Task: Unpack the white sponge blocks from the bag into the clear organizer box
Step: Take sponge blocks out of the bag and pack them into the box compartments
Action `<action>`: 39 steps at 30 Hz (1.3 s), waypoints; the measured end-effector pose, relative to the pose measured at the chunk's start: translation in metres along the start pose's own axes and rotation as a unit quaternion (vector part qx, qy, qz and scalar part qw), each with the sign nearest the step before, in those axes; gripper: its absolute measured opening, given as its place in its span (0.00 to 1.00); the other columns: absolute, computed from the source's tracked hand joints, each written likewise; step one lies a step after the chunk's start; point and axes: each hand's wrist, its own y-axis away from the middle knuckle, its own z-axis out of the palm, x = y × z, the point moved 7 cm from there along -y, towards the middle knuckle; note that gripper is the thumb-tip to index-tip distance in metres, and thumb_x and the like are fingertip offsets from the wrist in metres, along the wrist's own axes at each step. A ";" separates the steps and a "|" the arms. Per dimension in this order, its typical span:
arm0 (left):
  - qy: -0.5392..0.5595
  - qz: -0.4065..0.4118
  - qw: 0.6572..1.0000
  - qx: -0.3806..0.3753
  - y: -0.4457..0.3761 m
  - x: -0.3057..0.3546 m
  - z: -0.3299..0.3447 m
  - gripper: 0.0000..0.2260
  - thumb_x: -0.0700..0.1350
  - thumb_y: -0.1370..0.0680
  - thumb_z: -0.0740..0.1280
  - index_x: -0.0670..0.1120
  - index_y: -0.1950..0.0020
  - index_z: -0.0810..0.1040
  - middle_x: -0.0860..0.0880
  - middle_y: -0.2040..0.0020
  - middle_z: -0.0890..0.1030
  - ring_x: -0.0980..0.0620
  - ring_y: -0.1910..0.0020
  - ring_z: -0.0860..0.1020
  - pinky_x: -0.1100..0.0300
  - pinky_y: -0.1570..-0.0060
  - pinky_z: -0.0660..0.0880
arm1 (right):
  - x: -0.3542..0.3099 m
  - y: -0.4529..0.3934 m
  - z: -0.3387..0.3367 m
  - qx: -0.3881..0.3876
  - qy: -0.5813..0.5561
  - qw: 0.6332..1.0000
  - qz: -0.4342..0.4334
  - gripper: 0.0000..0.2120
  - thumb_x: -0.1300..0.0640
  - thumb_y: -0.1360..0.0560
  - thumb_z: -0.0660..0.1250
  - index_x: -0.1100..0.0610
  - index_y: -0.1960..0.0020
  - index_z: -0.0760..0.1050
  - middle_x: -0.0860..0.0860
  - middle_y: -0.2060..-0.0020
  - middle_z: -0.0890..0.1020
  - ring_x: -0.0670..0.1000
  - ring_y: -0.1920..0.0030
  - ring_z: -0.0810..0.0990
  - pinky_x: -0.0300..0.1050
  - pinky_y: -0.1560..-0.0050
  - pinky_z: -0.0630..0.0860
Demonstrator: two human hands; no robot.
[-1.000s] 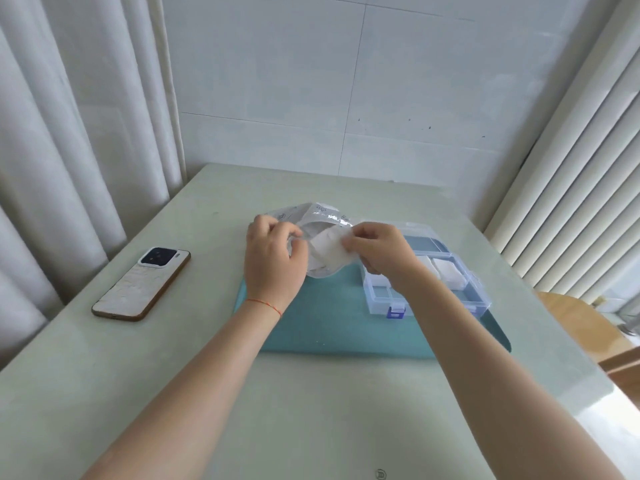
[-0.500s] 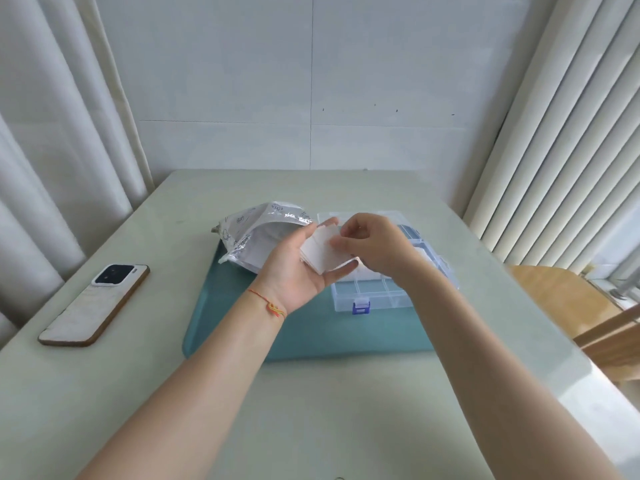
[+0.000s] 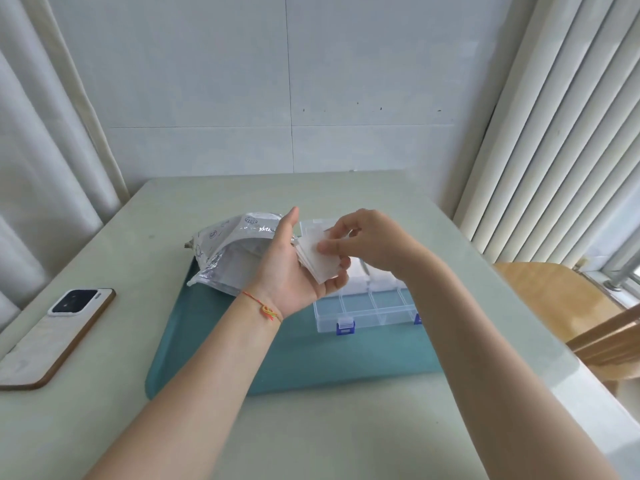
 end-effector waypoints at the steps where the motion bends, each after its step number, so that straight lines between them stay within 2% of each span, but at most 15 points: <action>1: 0.004 -0.006 1.000 -0.006 0.000 0.000 -0.001 0.29 0.68 0.25 0.58 0.46 0.42 0.80 0.47 0.52 0.81 0.47 0.58 0.74 0.57 0.59 0.73 | -0.001 -0.002 0.001 0.004 0.031 0.999 -0.006 0.09 0.49 0.31 0.78 0.52 0.61 0.80 0.43 0.68 0.79 0.45 0.66 0.73 0.41 0.62 0.68; 3: 0.009 -0.018 1.000 -0.007 0.000 0.000 -0.003 0.26 0.66 0.23 0.58 0.46 0.45 0.80 0.47 0.52 0.80 0.47 0.58 0.75 0.57 0.60 0.72 | -0.004 -0.004 -0.001 0.017 0.098 0.995 -0.025 0.10 0.47 0.32 0.78 0.50 0.59 0.78 0.44 0.58 0.74 0.38 0.60 0.71 0.37 0.59 0.68; 5: 0.009 -0.023 1.000 0.012 0.000 -0.001 -0.008 0.23 0.62 0.22 0.59 0.44 0.42 0.78 0.45 0.53 0.79 0.46 0.58 0.76 0.56 0.60 0.72 | -0.010 -0.001 -0.002 0.016 0.126 0.990 -0.059 0.15 0.45 0.33 0.78 0.46 0.52 0.77 0.47 0.51 0.73 0.40 0.52 0.71 0.38 0.53 0.68; 7: 0.019 -0.031 0.999 0.027 -0.001 -0.001 -0.013 0.23 0.59 0.21 0.60 0.43 0.36 0.74 0.43 0.49 0.78 0.45 0.57 0.77 0.54 0.58 0.73 | -0.016 0.006 0.001 -0.030 0.138 0.986 -0.089 0.26 0.44 0.35 0.79 0.41 0.41 0.72 0.47 0.45 0.71 0.45 0.44 0.69 0.38 0.48 0.67; 9: 0.033 -0.043 0.998 0.017 0.000 -0.002 -0.010 0.23 0.59 0.21 0.61 0.43 0.35 0.74 0.43 0.47 0.77 0.46 0.55 0.77 0.53 0.56 0.73 | -0.019 0.014 0.009 -0.083 0.175 0.975 -0.105 0.39 0.45 0.38 0.80 0.35 0.33 0.64 0.44 0.40 0.69 0.44 0.39 0.65 0.37 0.45 0.66; 12: 0.066 -0.036 0.997 0.016 0.000 0.001 -0.008 0.23 0.60 0.19 0.58 0.42 0.39 0.77 0.45 0.50 0.80 0.47 0.53 0.76 0.56 0.52 0.73 | -0.019 0.015 0.019 -0.089 0.241 0.959 -0.119 0.46 0.45 0.38 0.79 0.33 0.28 0.57 0.43 0.38 0.67 0.46 0.36 0.64 0.49 0.36 0.67; 15: 0.069 -0.035 0.997 0.029 0.001 0.000 -0.010 0.25 0.62 0.19 0.55 0.46 0.33 0.76 0.45 0.44 0.79 0.46 0.52 0.79 0.55 0.51 0.76 | -0.018 0.013 0.025 -0.081 0.263 0.954 -0.122 0.38 0.45 0.36 0.77 0.38 0.30 0.64 0.43 0.38 0.69 0.47 0.37 0.65 0.52 0.34 0.66; 18: 0.041 -0.043 0.997 0.054 0.003 -0.001 -0.012 0.24 0.61 0.18 0.54 0.45 0.46 0.80 0.45 0.54 0.82 0.46 0.60 0.82 0.56 0.57 0.77 | -0.017 0.013 0.026 -0.064 0.252 0.958 -0.124 0.31 0.43 0.34 0.75 0.41 0.34 0.68 0.45 0.41 0.72 0.48 0.38 0.66 0.52 0.35 0.67; 19: 0.042 -0.044 0.996 0.058 0.004 -0.002 -0.012 0.24 0.60 0.18 0.53 0.44 0.51 0.81 0.45 0.56 0.82 0.46 0.62 0.82 0.55 0.56 0.75 | -0.017 0.013 0.024 -0.056 0.242 0.961 -0.122 0.30 0.43 0.34 0.75 0.42 0.35 0.69 0.46 0.42 0.72 0.48 0.38 0.67 0.52 0.35 0.68; 22: 0.056 -0.029 0.996 0.059 0.004 -0.002 -0.010 0.20 0.55 0.17 0.54 0.44 0.52 0.80 0.45 0.58 0.82 0.46 0.63 0.82 0.53 0.53 0.73 | -0.017 0.011 0.018 -0.030 0.248 0.962 -0.111 0.30 0.40 0.34 0.74 0.45 0.35 0.70 0.46 0.44 0.73 0.49 0.42 0.69 0.52 0.35 0.68; 26: 0.072 -0.015 0.996 0.046 0.003 0.000 -0.007 0.20 0.56 0.17 0.55 0.43 0.47 0.78 0.45 0.53 0.82 0.43 0.62 0.83 0.54 0.63 0.81 | -0.015 0.012 0.016 -0.061 0.214 0.971 -0.093 0.34 0.38 0.37 0.78 0.41 0.35 0.70 0.44 0.42 0.72 0.46 0.41 0.71 0.46 0.36 0.69; 29: 0.055 -0.007 0.997 0.048 0.002 0.003 -0.010 0.22 0.61 0.19 0.56 0.44 0.42 0.77 0.47 0.44 0.79 0.45 0.56 0.83 0.55 0.58 0.79 | -0.015 0.013 0.014 -0.081 0.176 0.977 -0.088 0.26 0.42 0.30 0.74 0.41 0.35 0.72 0.44 0.41 0.72 0.44 0.42 0.72 0.38 0.43 0.67; 32: 0.044 -0.013 0.997 0.069 0.001 0.001 -0.014 0.22 0.60 0.19 0.57 0.43 0.47 0.79 0.46 0.53 0.83 0.46 0.62 0.82 0.58 0.64 0.76 | -0.018 0.011 0.009 -0.051 0.173 0.978 -0.108 0.16 0.48 0.25 0.71 0.44 0.38 0.75 0.45 0.43 0.73 0.40 0.47 0.72 0.33 0.50 0.64; 35: 0.025 -0.030 0.997 0.059 0.003 -0.002 -0.009 0.23 0.61 0.18 0.55 0.45 0.49 0.80 0.45 0.57 0.83 0.49 0.67 0.76 0.62 0.70 0.71 | -0.018 0.010 0.013 -0.051 0.167 0.978 -0.111 0.17 0.53 0.26 0.72 0.44 0.39 0.76 0.46 0.44 0.72 0.38 0.48 0.73 0.29 0.51 0.66; 39: 0.007 -0.021 0.999 0.036 0.002 -0.003 -0.004 0.30 0.63 0.18 0.50 0.47 0.61 0.85 0.49 0.60 0.82 0.50 0.69 0.76 0.62 0.69 0.63 | -0.018 0.009 0.024 -0.071 0.155 0.979 -0.115 0.19 0.58 0.30 0.73 0.45 0.41 0.76 0.48 0.44 0.73 0.50 0.42 0.74 0.48 0.39 0.73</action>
